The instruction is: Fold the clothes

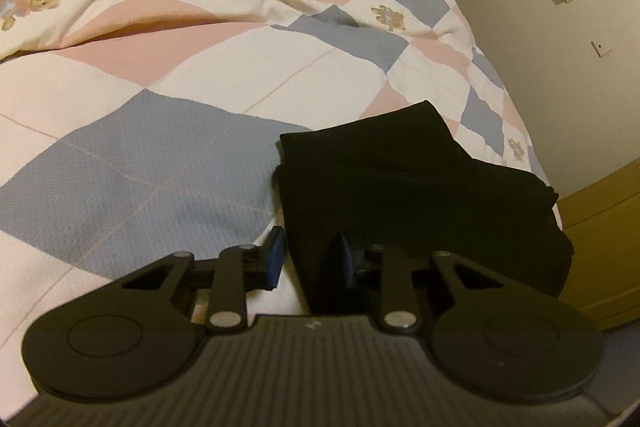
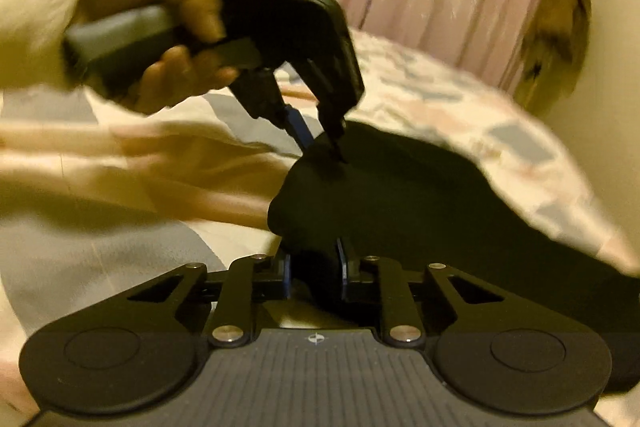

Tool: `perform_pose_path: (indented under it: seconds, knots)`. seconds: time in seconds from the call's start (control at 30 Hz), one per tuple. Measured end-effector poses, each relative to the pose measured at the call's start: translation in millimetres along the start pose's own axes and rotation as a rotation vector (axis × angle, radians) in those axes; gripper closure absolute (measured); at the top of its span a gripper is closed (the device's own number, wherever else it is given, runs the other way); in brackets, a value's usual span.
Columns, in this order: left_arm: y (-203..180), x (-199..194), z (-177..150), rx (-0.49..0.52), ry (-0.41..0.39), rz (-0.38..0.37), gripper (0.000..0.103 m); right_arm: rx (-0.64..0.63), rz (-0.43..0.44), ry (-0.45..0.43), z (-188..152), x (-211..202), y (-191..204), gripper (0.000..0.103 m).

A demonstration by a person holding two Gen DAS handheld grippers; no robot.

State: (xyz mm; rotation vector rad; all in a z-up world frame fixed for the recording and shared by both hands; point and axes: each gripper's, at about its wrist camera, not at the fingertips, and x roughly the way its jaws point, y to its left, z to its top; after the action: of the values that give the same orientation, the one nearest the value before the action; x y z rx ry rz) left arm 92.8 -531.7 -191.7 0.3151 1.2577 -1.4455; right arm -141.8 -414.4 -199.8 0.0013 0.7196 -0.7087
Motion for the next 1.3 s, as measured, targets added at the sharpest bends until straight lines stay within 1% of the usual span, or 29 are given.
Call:
perform_pose_path:
  seconds: [0.1, 0.17, 0.27, 0.33, 0.37, 0.4, 0.5, 0.6, 0.67, 0.73, 0.77, 0.83, 0.9, 0.93, 0.97, 1.0, 1.03, 1.1, 1.13, 1.17, 1.23, 1.3]
  knots:
    - [-1.7, 1.1, 1.3, -0.006, 0.005, 0.002, 0.084, 0.083, 0.049, 0.008, -0.8, -1.0, -12.8, 0.083]
    - [-4.5, -1.6, 3.4, -0.015, 0.0, 0.001, 0.088, 0.17, 0.096, 0.006, 2.8, -4.1, -28.2, 0.086]
    - [-19.2, -10.0, 9.1, -0.007, -0.025, 0.011, 0.092, 0.358, 0.201, -0.01, 5.5, -13.9, -58.9, 0.088]
    - [-35.6, -16.8, 15.7, -0.003, -0.052, 0.008, 0.092, 0.512, 0.282, -0.037, 6.5, -20.1, -90.2, 0.089]
    - [-44.9, -20.4, 19.4, 0.001, -0.068, 0.0, 0.092, 0.582, 0.315, -0.056, 6.7, -24.3, -105.7, 0.089]
    - [-57.4, -24.5, 24.4, 0.012, -0.09, -0.025, 0.092, 0.637, 0.337, -0.082, 6.8, -29.7, -120.1, 0.089]
    - [-104.3, -30.9, 41.0, 0.064, -0.146, -0.102, 0.092, 0.767, 0.352, -0.156, 2.8, -49.2, -162.9, 0.089]
    - [-165.7, -16.4, 57.5, 0.146, -0.158, -0.174, 0.092, 0.9, 0.334, -0.214, -15.9, -67.4, -211.9, 0.089]
    - [-203.7, 6.9, 64.2, 0.196, -0.135, -0.215, 0.093, 0.986, 0.302, -0.234, -34.9, -76.3, -244.9, 0.088]
    - [-238.7, 43.3, 67.5, 0.214, -0.064, -0.291, 0.093, 1.083, 0.262, -0.221, -61.4, -77.8, -275.5, 0.089]
    - [-254.7, 61.4, 68.6, 0.223, -0.029, -0.318, 0.091, 1.136, 0.248, -0.208, -76.0, -76.5, -289.1, 0.089]
    - [-277.9, 96.2, 66.9, 0.251, 0.027, -0.311, 0.09, 1.24, 0.24, -0.169, -105.8, -69.9, -311.4, 0.089]
    - [-291.7, 118.3, 62.7, 0.29, 0.045, -0.257, 0.089, 1.299, 0.246, -0.122, -125.6, -60.5, -321.5, 0.089]
    - [-292.0, 121.6, 61.5, 0.293, 0.048, -0.256, 0.088, 1.317, 0.256, -0.103, -132.4, -56.7, -324.8, 0.089]
    - [-288.9, 120.9, 61.0, 0.289, 0.046, -0.255, 0.084, 1.322, 0.273, -0.091, -135.5, -54.0, -326.1, 0.088]
    - [-283.2, 116.0, 61.5, 0.284, 0.037, -0.243, 0.082, 1.325, 0.294, -0.085, -137.0, -52.2, -327.8, 0.085]
    - [-277.5, 111.1, 62.0, 0.279, 0.027, -0.232, 0.081, 1.326, 0.319, -0.087, -136.5, -51.6, -330.0, 0.077]
    - [-263.3, 96.1, 63.7, 0.291, -0.002, -0.185, 0.078, 1.322, 0.377, -0.099, -134.1, -53.1, -335.2, 0.066]
    - [-255.8, 87.7, 64.3, 0.303, -0.017, -0.155, 0.074, 1.317, 0.407, -0.106, -132.1, -53.8, -338.3, 0.051]
    - [-249.6, 80.8, 63.7, 0.313, -0.027, -0.126, 0.07, 1.314, 0.432, -0.107, -129.3, -53.3, -342.6, 0.04]
    - [-235.1, 70.3, 62.9, 0.33, -0.033, -0.077, 0.069, 1.32, 0.476, -0.097, -125.5, -50.9, -350.0, 0.029]
    - [-221.0, 66.1, 60.2, 0.336, -0.022, -0.044, 0.069, 1.351, 0.52, -0.093, -124.9, -45.2, -356.0, 0.025]
